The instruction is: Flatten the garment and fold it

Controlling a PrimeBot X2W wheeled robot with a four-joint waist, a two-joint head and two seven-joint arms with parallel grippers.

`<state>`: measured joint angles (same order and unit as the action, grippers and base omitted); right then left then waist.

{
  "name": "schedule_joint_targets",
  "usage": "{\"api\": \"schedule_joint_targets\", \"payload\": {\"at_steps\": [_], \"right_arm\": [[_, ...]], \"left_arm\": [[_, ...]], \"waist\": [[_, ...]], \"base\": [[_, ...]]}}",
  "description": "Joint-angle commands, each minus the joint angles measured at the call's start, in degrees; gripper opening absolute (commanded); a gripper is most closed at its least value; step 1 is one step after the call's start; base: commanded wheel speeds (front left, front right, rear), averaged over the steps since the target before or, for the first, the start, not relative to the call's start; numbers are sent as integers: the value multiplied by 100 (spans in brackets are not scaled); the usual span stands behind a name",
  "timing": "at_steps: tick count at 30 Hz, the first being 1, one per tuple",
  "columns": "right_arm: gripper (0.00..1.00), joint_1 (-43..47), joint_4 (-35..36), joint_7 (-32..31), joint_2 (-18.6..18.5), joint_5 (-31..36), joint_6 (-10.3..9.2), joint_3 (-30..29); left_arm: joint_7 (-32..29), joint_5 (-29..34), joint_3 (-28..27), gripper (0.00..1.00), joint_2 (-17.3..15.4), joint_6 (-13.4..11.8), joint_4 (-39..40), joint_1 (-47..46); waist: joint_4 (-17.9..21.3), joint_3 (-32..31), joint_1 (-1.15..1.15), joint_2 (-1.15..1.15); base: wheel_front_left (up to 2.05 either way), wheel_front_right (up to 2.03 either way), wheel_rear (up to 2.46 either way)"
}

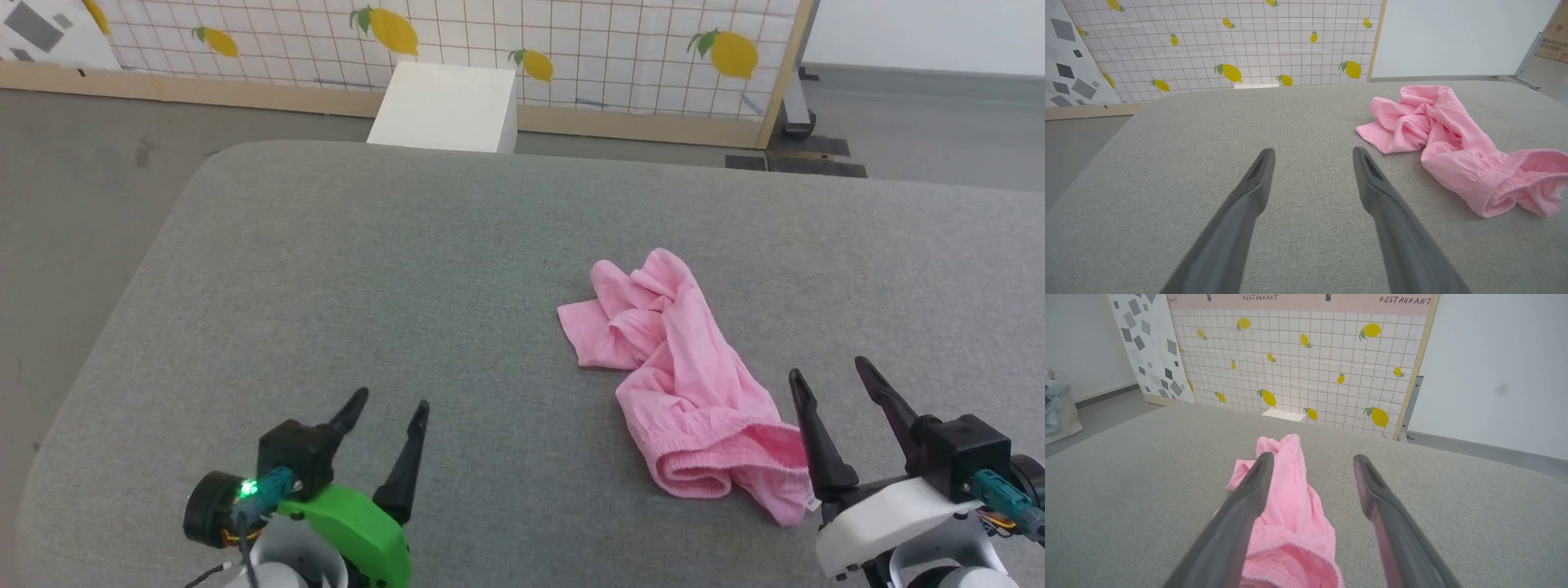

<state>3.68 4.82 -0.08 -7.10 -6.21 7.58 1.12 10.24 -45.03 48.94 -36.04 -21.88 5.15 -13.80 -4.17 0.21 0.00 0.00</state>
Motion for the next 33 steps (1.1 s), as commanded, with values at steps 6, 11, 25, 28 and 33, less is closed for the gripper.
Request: {"api": "schedule_joint_targets", "payload": {"at_steps": [6,11,25,28,33], "right_arm": [[100,-61,42,-21,43,81,-9,16],[100,-130,94,19,101,174,-9,10],[100,-542,64,327,224,324,-9,-92],[100,-615,7,407,269,347,-9,-61],[100,-713,-72,515,338,373,-9,-30]], "left_arm": [[-1176,-69,280,100,3,45,288,-630],[-2128,-298,413,100,216,196,490,-1296],[-4388,-1629,432,100,1045,571,-190,-2693],[-4654,-1784,437,100,1180,571,-394,-2872],[-5047,-1487,720,100,1061,481,-901,-3193]], "waist": [[262,341,0,0],[478,710,0,0],[1239,1601,0,0],[1372,1736,0,0],[1532,1921,0,0]], "base": [[0,0,0],[0,0,0],[0,0,0],[0,0,0],[0,0,0]]}}
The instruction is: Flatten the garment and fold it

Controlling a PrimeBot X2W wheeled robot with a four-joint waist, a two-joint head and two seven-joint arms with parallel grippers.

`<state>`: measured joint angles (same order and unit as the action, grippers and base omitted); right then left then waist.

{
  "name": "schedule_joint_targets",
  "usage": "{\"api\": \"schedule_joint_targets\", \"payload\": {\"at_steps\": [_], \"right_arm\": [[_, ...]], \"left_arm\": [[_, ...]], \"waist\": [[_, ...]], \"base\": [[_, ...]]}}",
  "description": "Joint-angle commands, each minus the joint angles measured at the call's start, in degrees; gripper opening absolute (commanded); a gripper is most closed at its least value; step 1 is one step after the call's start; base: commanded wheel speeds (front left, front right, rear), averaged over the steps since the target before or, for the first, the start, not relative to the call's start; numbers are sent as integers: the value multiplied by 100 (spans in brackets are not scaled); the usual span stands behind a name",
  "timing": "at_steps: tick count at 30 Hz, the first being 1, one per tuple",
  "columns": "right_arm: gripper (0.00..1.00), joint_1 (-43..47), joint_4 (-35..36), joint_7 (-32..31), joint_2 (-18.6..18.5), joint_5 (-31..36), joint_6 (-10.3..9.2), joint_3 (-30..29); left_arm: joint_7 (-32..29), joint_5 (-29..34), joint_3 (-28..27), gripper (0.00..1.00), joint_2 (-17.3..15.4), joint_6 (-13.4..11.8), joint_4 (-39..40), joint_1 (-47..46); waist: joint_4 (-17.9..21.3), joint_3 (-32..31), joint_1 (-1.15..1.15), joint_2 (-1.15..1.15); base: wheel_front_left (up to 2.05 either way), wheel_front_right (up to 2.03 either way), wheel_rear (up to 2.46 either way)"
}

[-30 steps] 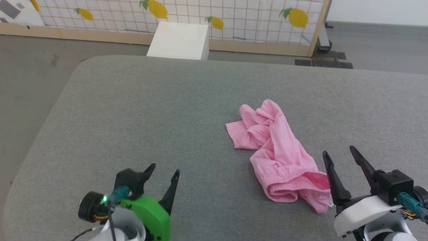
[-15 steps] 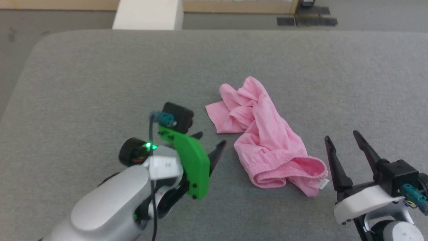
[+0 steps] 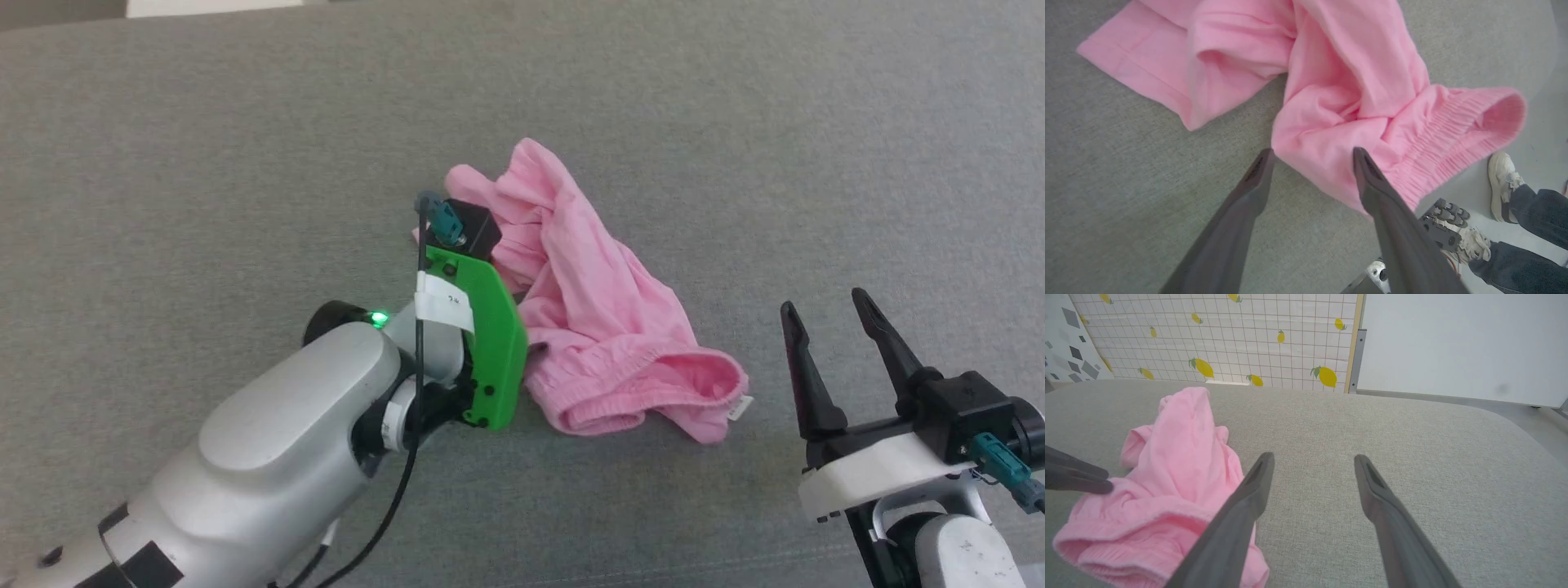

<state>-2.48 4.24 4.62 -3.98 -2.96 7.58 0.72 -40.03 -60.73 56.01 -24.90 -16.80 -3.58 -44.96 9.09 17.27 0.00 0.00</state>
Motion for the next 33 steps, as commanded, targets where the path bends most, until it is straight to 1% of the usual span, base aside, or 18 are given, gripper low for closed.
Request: {"api": "schedule_joint_targets", "payload": {"at_steps": [1,3,7,8,9,10,13,17,19,22,26,30,33], "right_arm": [[100,-115,-31,73,38,51,-9,12],[100,-136,-63,116,56,60,-9,6],[100,-150,-117,169,81,83,-9,-51],[100,-156,-166,172,91,95,-9,-73],[100,-162,-176,167,93,97,-9,-70],[100,-173,-186,157,95,95,-9,-62],[100,-203,-204,126,98,88,-9,-37],[100,-157,-255,66,100,79,-9,-57],[100,-85,-279,28,91,69,-9,-70],[100,22,-285,-28,65,28,-9,-90],[100,127,-259,-118,31,-39,-9,-77],[100,119,-220,-170,22,-80,-9,-5],[100,99,-199,-182,26,-94,-9,56]], "left_arm": [[-96,156,91,100,-90,-25,-132,-125],[-169,147,144,100,-81,-9,-262,-122],[-147,-112,93,100,48,99,-301,72],[-125,-221,123,42,101,211,-296,213],[-104,-263,123,29,125,268,-283,254],[-59,-313,107,0,148,330,-273,305],[177,-282,32,0,134,379,-296,373],[651,-213,-216,0,30,279,-288,496],[896,-180,-381,0,-116,177,-193,598],[1126,-124,-596,0,-424,1,38,729],[1368,-43,-983,0,-901,-361,573,810],[1335,275,-986,0,-1316,-529,999,722],[1209,501,-725,0,-1436,-508,1031,762]], "waist": [[227,255,0,0],[242,302,0,0],[188,350,0,0],[80,322,0,0],[45,303,0,0],[7,278,0,0],[-97,158,0,0],[-266,-134,0,0],[-383,-341,0,0],[-543,-577,0,0],[-713,-766,0,0],[-748,-771,0,0],[-708,-707,0,0]], "base": [[0,0,0],[0,0,0],[0,0,0],[0,0,0],[0,0,0],[0,0,0],[0,0,0],[0,0,0],[0,0,0],[0,0,0],[0,0,0],[0,0,0],[0,0,0]]}}
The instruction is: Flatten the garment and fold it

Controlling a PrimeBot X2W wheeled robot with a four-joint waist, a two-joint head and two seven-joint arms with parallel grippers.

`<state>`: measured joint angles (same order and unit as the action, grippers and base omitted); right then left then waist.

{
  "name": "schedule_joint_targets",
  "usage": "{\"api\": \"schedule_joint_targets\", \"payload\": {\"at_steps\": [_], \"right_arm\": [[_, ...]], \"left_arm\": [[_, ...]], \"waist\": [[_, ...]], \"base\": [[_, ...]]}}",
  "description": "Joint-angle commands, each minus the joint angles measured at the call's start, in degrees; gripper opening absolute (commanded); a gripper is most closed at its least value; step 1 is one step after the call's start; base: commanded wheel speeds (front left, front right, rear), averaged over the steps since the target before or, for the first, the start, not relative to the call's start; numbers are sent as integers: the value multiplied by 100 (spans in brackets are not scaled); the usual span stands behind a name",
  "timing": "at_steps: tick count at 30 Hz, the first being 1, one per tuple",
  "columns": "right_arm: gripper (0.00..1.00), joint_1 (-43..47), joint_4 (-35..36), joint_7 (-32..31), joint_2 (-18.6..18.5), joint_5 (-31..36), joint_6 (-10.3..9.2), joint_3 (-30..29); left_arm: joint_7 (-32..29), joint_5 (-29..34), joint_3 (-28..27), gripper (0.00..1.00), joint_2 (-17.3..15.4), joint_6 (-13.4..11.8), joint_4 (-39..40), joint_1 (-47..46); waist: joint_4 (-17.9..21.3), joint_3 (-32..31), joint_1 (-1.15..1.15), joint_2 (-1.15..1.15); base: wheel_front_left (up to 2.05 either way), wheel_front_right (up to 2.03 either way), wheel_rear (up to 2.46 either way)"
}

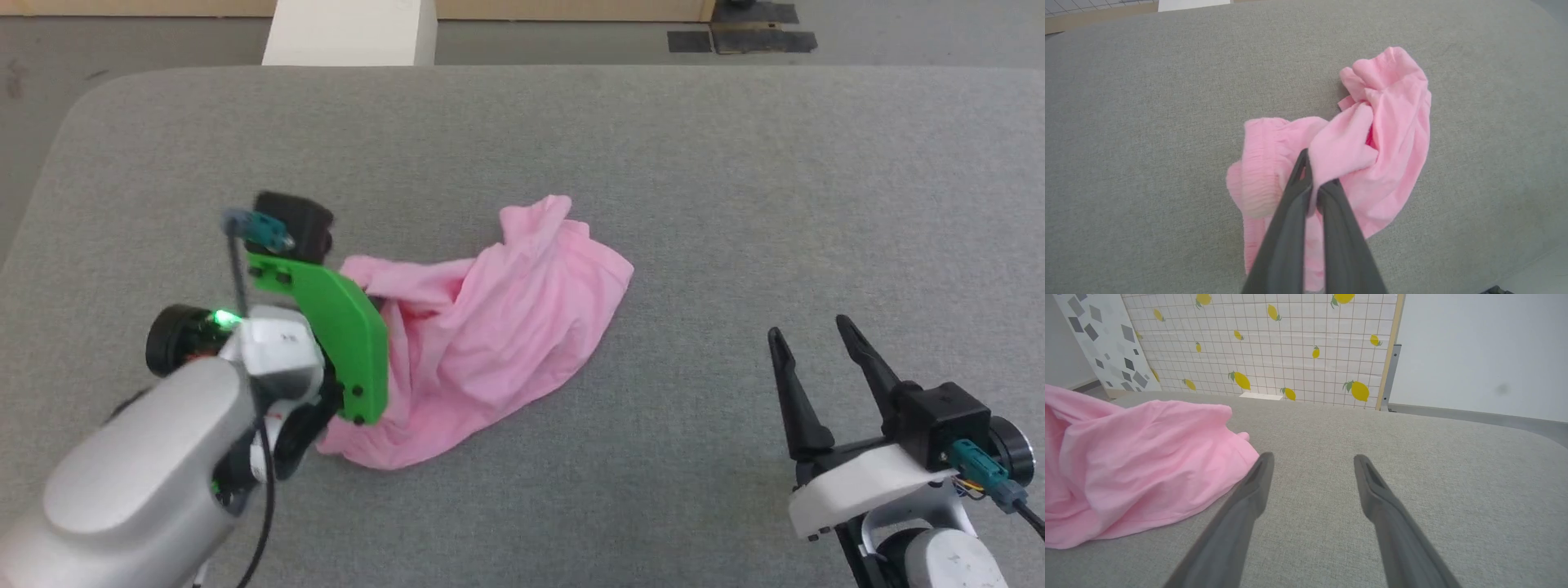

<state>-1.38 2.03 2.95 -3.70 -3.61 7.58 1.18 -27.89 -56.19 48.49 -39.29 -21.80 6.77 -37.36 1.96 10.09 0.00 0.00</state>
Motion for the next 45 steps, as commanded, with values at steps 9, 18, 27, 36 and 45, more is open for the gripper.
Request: {"api": "schedule_joint_targets", "payload": {"at_steps": [9,18,27,36,45], "right_arm": [[100,-3,-13,33,-8,-9,-9,46],[100,111,-59,-49,-60,-50,-9,-26],[100,242,-15,-234,-142,-149,-9,-40],[100,-34,200,-1395,-802,-653,-9,333],[100,-1399,-156,-3932,-1632,-1778,-9,842]], "left_arm": [[474,519,667,100,181,434,-1327,384],[1851,758,141,100,254,280,-1385,357],[3519,1232,-365,100,-4,-187,-1041,783],[4200,1784,-200,100,-17,-539,-765,1622],[4262,1944,-161,100,367,-467,-879,1576]], "waist": [[184,135,0,0],[-104,-232,0,0],[-438,-451,0,0],[-984,-145,0,0],[-1712,317,0,0]], "base": [[0,0,0],[0,0,0],[0,0,0],[0,0,0],[0,0,0]]}}
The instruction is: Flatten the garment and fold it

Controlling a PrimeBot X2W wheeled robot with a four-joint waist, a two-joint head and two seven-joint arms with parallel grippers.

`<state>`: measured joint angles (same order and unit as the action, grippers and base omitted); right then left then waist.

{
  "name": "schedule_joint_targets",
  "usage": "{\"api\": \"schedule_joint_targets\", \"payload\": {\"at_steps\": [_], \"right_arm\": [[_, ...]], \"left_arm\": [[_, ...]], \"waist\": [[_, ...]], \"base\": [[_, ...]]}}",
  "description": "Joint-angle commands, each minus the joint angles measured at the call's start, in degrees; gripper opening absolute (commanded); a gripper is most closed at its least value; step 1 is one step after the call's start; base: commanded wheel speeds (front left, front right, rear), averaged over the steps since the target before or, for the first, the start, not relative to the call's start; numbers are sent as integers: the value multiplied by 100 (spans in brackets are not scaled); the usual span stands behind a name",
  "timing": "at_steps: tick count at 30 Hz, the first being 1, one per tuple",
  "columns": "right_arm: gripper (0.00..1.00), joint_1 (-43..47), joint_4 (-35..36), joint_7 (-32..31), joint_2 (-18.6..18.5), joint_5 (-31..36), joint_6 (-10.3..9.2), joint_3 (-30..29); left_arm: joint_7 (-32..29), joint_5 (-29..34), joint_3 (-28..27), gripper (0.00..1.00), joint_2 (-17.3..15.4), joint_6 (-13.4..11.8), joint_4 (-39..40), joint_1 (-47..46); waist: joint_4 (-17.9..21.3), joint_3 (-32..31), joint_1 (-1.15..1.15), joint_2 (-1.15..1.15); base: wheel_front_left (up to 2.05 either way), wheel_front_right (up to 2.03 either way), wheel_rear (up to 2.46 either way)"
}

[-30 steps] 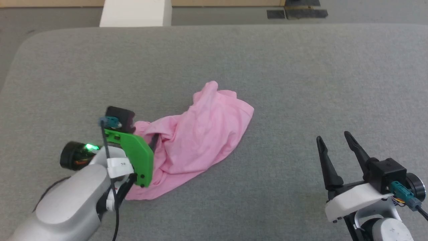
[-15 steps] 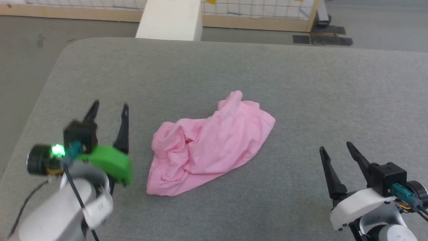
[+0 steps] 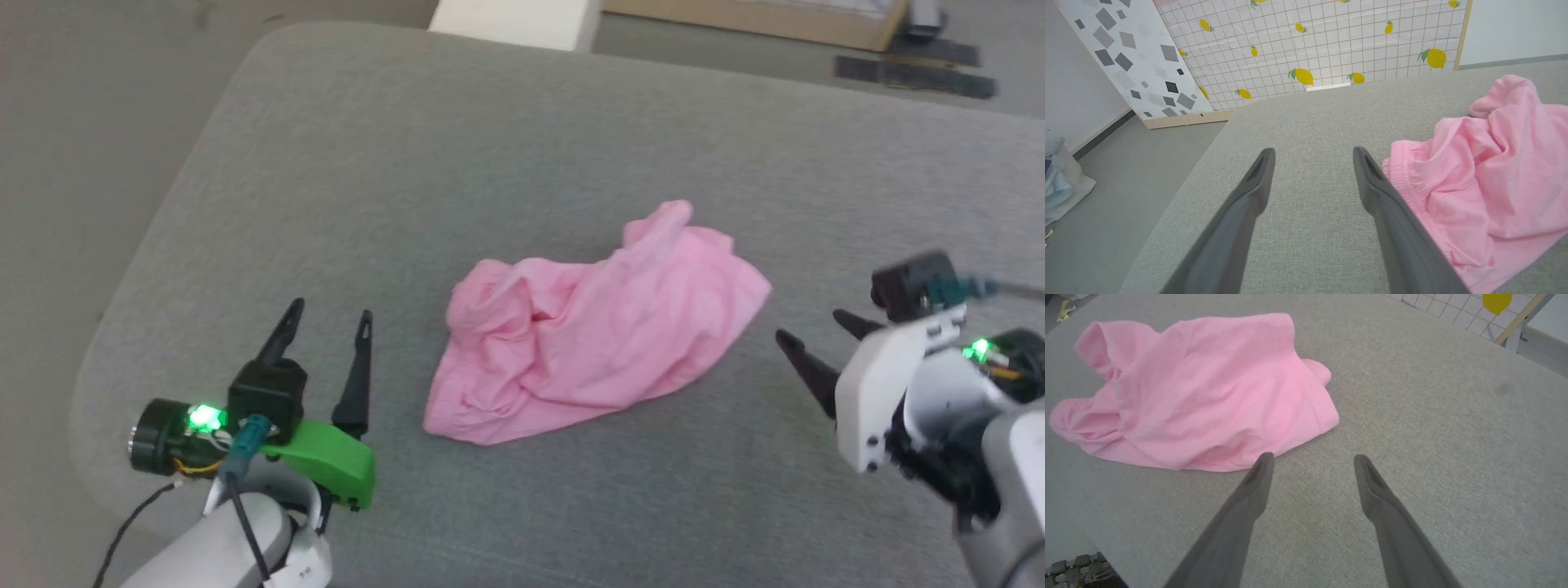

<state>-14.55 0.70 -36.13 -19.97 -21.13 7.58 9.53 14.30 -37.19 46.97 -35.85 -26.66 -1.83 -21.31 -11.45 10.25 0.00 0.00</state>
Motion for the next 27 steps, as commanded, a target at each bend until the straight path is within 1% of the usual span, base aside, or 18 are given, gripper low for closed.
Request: {"api": "schedule_joint_targets", "payload": {"at_steps": [1,5,9,11,14,20,21,22,23,27], "right_arm": [[100,-256,-126,-321,-63,-69,-9,14],[100,-851,-548,-1204,-176,-22,-9,-24],[100,-1254,-936,-1756,-215,214,-9,-137],[100,-1342,-1071,-1941,-275,348,-9,-121],[100,-1379,-1231,-2038,-349,502,-9,-107],[100,-1173,-1386,-2098,-409,469,-9,185],[49,-1148,-1384,-2081,-413,454,-9,211],[3,-1122,-1383,-2049,-425,435,-9,237],[0,-1106,-1382,-2014,-445,426,-9,254],[0,-1072,-1341,-1782,-607,386,-9,283]], "left_arm": [[46,66,3,100,78,37,-42,-62],[55,99,-18,100,256,77,-161,-137],[62,147,-38,100,426,137,-269,-188],[65,178,-56,100,506,158,-312,-205],[67,221,-113,100,614,191,-361,-214],[69,324,-266,100,726,261,-423,-128],[69,336,-289,100,734,270,-438,-114],[69,345,-308,100,744,288,-459,-102],[69,352,-320,100,752,306,-475,-95],[69,374,-353,100,756,395,-541,-79]], "waist": [[-477,355,0,0],[-785,527,0,0],[-1067,694,0,0],[-1194,765,0,0],[-1348,856,0,0],[-1407,902,0,0],[-1387,894,0,0],[-1355,878,0,0],[-1326,859,0,0],[-1148,714,0,0]], "base": [[0,0,0],[0,0,0],[0,0,0],[0,0,0],[0,0,0],[0,0,0],[0,0,0],[0,0,0],[0,0,0],[0,0,0]]}}
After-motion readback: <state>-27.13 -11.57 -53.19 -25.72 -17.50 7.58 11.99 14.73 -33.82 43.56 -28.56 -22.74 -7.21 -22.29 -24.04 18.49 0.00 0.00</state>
